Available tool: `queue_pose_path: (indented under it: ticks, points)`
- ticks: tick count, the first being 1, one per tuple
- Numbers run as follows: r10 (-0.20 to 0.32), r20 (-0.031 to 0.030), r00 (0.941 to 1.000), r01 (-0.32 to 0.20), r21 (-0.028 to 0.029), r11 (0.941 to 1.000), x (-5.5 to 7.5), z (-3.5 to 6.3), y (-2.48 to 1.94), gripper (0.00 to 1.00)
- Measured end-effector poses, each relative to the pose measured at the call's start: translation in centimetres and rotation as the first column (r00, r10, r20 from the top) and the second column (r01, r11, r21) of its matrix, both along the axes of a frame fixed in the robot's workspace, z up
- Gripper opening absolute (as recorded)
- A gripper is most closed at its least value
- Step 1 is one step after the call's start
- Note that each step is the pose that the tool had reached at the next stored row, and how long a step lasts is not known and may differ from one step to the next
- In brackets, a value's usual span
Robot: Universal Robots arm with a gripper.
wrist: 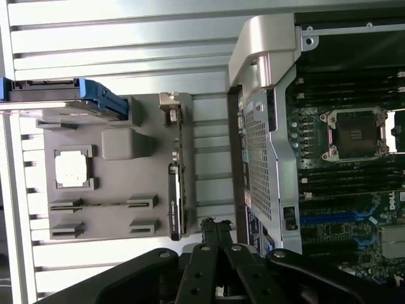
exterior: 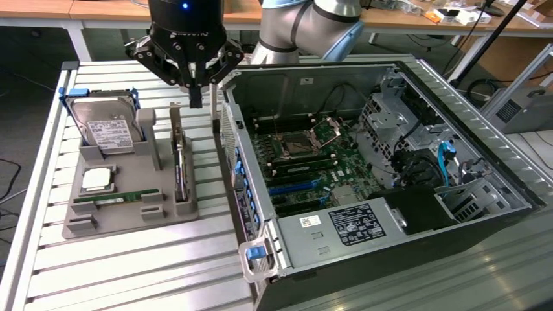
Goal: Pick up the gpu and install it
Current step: 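Reach for the gpu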
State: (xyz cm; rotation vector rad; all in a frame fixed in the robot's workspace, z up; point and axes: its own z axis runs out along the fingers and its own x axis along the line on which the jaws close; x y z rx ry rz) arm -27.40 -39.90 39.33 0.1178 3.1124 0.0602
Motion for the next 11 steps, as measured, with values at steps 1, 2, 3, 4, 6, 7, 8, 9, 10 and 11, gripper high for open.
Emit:
queue_pose_path:
  ticks: [1, 2, 3, 4, 6, 7, 8, 9, 10, 11]
  points:
    - [0.000, 0.0000, 1.0000, 0.000, 0.0000, 1.0000, -0.06, 0.00, 0.00, 0.11]
    - [0.000, 0.0000, 1.0000, 0.000, -0.0001, 1.0000, -0.17, 0.00, 0.00, 0.11]
    - [0.000, 0.0000, 1.0000, 0.000, -0.0001, 1.0000, -0.24, 0.00, 0.00, 0.11]
    - [0.000, 0.0000, 1.0000, 0.000, 0.0000, 1.0000, -0.32, 0.00, 0.00, 0.11]
    - [0.000, 0.0000, 1.0000, 0.000, -0.0001, 1.0000, -0.44, 0.00, 0.00, 0.11]
    - [0.000, 0.0000, 1.0000, 0.000, -0.0001, 1.0000, -0.47, 0.00, 0.00, 0.11]
    - [0.000, -0.0001, 1.0000, 0.000, -0.0001, 1.0000, -0.55, 0.00, 0.00, 0.11]
    - [0.000, -0.0001, 1.0000, 0.000, -0.0001, 1.0000, -0.61, 0.01, 0.00, 0.11]
    - [0.000, 0.0000, 1.0000, 0.000, -0.0001, 1.0000, -0.68, 0.00, 0.00, 0.11]
    - [0.000, 0.0000, 1.0000, 0.000, -0.0001, 1.0000, -0.73, 0.00, 0.00, 0.11]
